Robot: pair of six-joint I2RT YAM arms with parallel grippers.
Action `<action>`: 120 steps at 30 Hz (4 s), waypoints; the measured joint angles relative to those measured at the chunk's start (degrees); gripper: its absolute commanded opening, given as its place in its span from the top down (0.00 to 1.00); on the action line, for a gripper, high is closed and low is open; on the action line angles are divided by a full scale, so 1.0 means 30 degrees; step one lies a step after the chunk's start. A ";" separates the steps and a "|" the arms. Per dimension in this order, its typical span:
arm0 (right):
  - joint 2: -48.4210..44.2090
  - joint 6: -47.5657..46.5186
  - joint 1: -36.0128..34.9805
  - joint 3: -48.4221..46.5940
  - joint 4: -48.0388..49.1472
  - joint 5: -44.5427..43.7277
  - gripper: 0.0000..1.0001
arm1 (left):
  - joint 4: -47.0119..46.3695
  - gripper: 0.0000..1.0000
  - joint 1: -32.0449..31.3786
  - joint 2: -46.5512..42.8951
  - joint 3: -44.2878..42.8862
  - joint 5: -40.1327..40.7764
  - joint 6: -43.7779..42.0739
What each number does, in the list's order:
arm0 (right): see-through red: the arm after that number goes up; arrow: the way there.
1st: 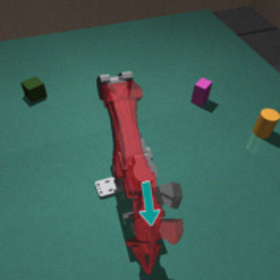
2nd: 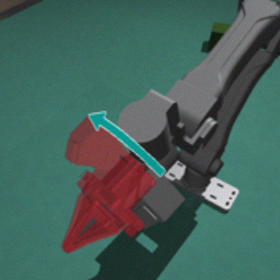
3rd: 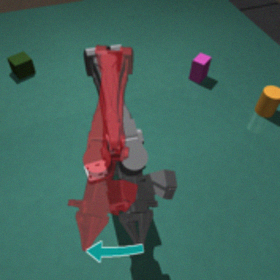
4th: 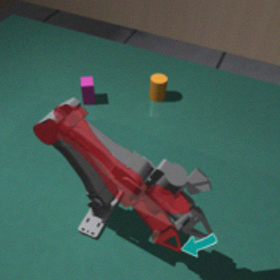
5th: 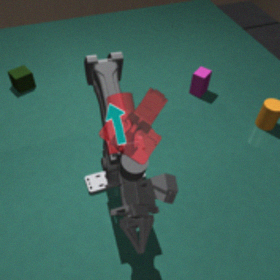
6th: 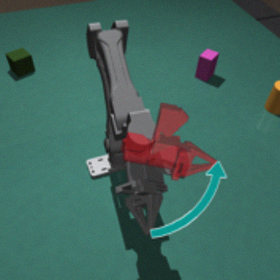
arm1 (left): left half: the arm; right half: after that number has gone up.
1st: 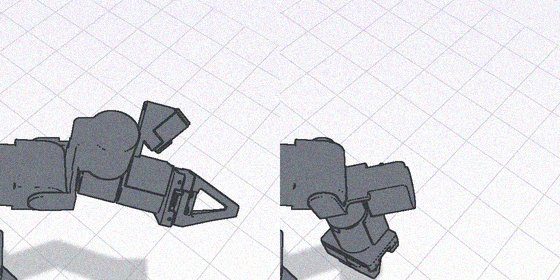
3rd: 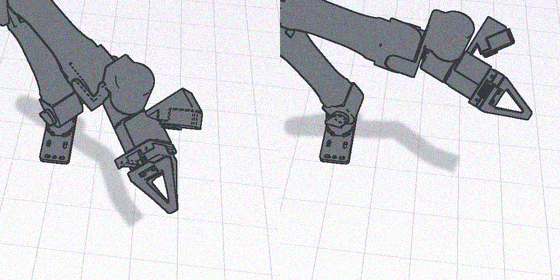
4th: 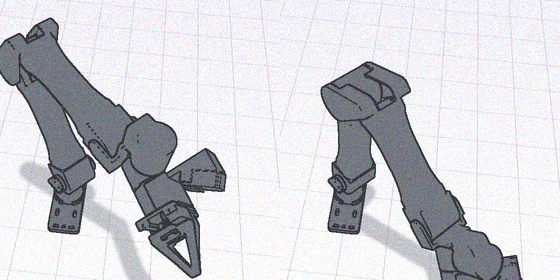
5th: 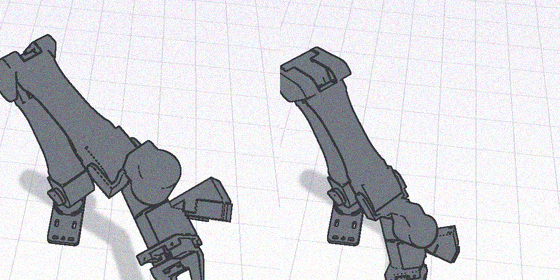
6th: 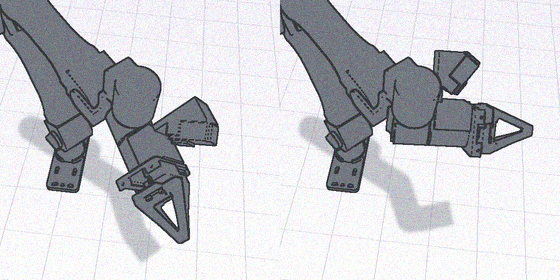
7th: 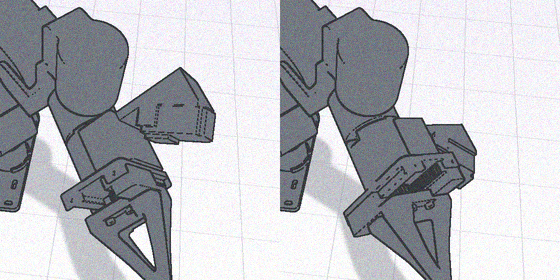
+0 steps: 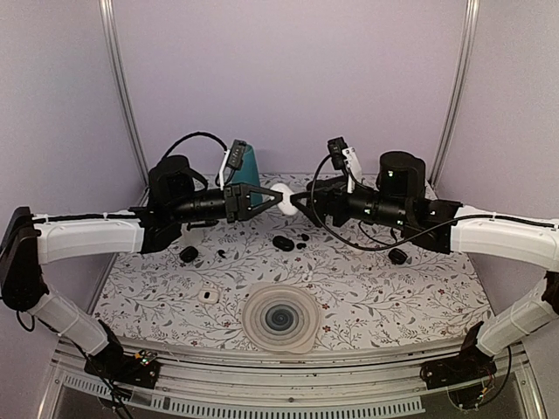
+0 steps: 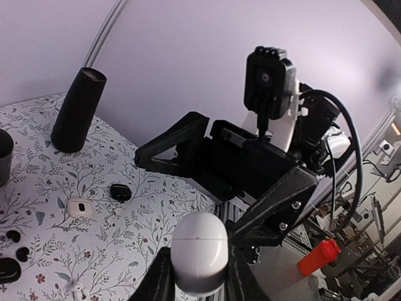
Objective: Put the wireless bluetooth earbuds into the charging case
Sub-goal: Pass from the right arm to the left, then open the charging case, then pass from the left arm to the right, then pass from the right arm to the left
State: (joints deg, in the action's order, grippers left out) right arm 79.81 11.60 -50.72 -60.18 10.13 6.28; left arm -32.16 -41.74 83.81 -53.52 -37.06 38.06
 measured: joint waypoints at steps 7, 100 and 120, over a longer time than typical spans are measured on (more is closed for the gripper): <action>-0.0066 0.1909 0.0430 0.0299 0.0969 0.2987 0.08 | -0.0998 1.00 0.0007 -0.0408 0.0036 -0.1129 -0.0226; -0.0517 -0.1763 0.0146 -0.4969 -0.5763 0.4597 0.96 | 0.0109 0.40 -0.0131 -0.1486 0.0597 -0.3351 -0.4626; 0.0495 -0.5683 -0.2951 -0.6579 -0.9078 -0.5996 0.96 | 0.2623 0.42 -0.0313 -0.2397 -0.0670 -0.2033 -0.5778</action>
State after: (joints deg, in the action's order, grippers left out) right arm 81.30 -5.45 -59.57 -79.92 -17.10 -11.70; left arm -24.29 -42.68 76.62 -55.53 -43.16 20.73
